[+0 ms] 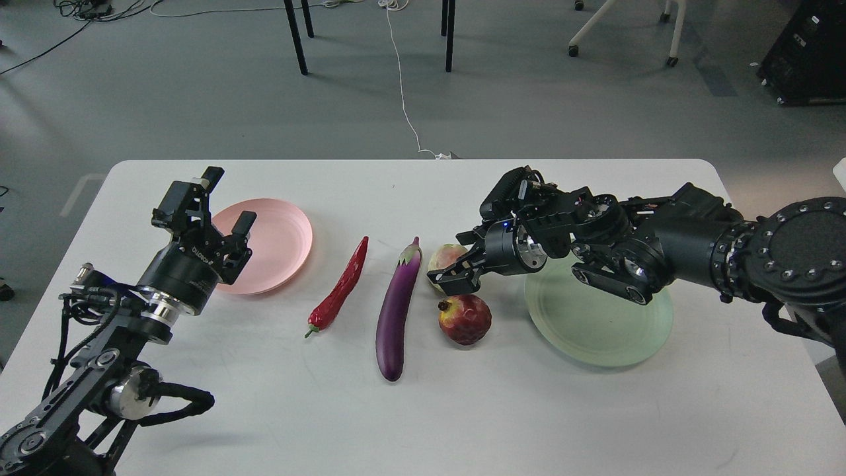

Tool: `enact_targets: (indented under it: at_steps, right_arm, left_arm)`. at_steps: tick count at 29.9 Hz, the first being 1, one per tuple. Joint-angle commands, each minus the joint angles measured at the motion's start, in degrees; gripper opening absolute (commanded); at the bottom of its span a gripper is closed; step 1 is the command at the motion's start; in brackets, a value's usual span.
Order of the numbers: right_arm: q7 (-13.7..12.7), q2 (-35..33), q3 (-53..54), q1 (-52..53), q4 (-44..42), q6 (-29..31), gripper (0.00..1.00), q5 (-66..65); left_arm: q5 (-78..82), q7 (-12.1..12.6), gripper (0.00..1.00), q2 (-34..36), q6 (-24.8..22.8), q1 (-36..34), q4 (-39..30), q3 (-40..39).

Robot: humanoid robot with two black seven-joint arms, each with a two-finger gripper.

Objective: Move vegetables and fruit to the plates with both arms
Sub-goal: 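Reach the right gripper to the pale peach and grasp it, then lift the peach and lower it onto the pale green plate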

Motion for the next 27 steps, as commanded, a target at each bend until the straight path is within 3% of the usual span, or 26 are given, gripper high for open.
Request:
enact_targets:
  at_steps: [1,5,7,15,20,27]
  right_arm:
    - [0.0,0.58,-2.25,0.0,-0.44,-0.62,0.78,-0.01]
    - [0.0,0.32,-2.78,0.0,-0.35,-0.63,0.47,-0.01]
    - [0.0,0.14,-2.79,0.18,-0.26,-0.63,0.39,0.08]
    - [0.0,-6.26,-2.08,7.28,3.68,-0.8,0.39,0.43]
    - [0.0,-15.31,-2.78,12.83,9.22,-0.8,0.39,-1.49]
    - [0.0,-29.73,-2.96,12.84,20.13,-0.63,0.4,-11.69]
  left_arm:
    - [0.0,0.0,0.98,0.11,0.24,0.0,-0.43,0.0]
    - [0.0,0.0,0.98,0.37,0.33,0.0,-0.52,0.0]
    - [0.0,0.0,0.98,0.46,0.33,0.0,-0.61,0.0]
    - [0.0,0.09,0.98,1.16,0.42,0.0,-1.31,-0.09]
    - [0.0,0.18,0.98,1.25,0.42,0.0,-2.1,0.0]
    - [0.0,0.18,0.98,0.99,0.51,0.18,-2.72,0.09]
